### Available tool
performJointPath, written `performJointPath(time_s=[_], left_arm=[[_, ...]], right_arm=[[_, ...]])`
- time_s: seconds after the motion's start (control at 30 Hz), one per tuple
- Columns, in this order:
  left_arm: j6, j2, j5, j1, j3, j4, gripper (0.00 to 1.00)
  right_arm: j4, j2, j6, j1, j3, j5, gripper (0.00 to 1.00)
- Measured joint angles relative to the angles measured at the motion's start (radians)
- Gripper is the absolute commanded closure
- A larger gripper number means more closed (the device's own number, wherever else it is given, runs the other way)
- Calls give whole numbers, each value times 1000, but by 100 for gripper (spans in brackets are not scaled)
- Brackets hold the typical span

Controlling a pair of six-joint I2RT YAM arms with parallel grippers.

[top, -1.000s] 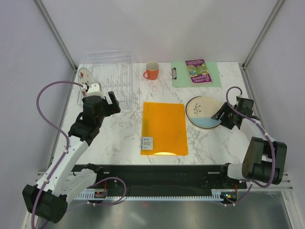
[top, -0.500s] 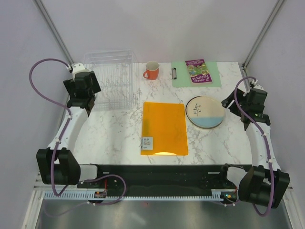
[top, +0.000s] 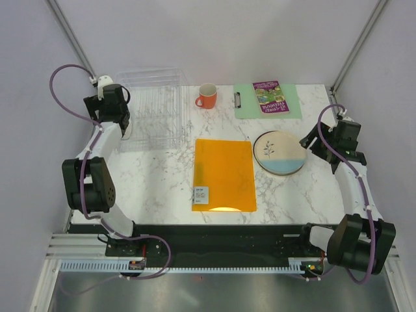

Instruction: Unload the plates from the dish rack

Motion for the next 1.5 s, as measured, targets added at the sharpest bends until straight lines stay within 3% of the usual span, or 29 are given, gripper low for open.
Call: performJointPath(time_s=[0.03, 0.07, 0.13, 0.17, 0.27, 0.4, 0.57, 1.23, 1.5], left_arm=[[0, 19, -7, 1, 5, 8, 7], [1, 35, -12, 1, 7, 15, 18], [4, 61, -17, 1, 8, 27, 29], [7, 71, -17, 1, 10, 31, 46], [17, 91, -16, 1, 14, 42, 75], [36, 86, 20, -2, 18, 46, 98], [120, 81, 49, -18, 23, 27, 98], [140, -16, 60, -15, 101, -113, 98], [129, -169, 55, -4, 148, -151, 98]], right_arm=[[2, 5, -2, 0, 0, 0, 26], [3, 12, -3, 0, 0, -1, 26], [5, 27, -3, 0, 0, -5, 27], [6, 33, -3, 0, 0, -8, 27], [13, 52, -3, 0, 0, -15, 27], [15, 59, -3, 0, 0, -27, 27], [21, 58, -3, 0, 0, -34, 27], [-10, 8, -29, 0, 3, -46, 26], [-54, -54, -30, 0, 38, -61, 26]])
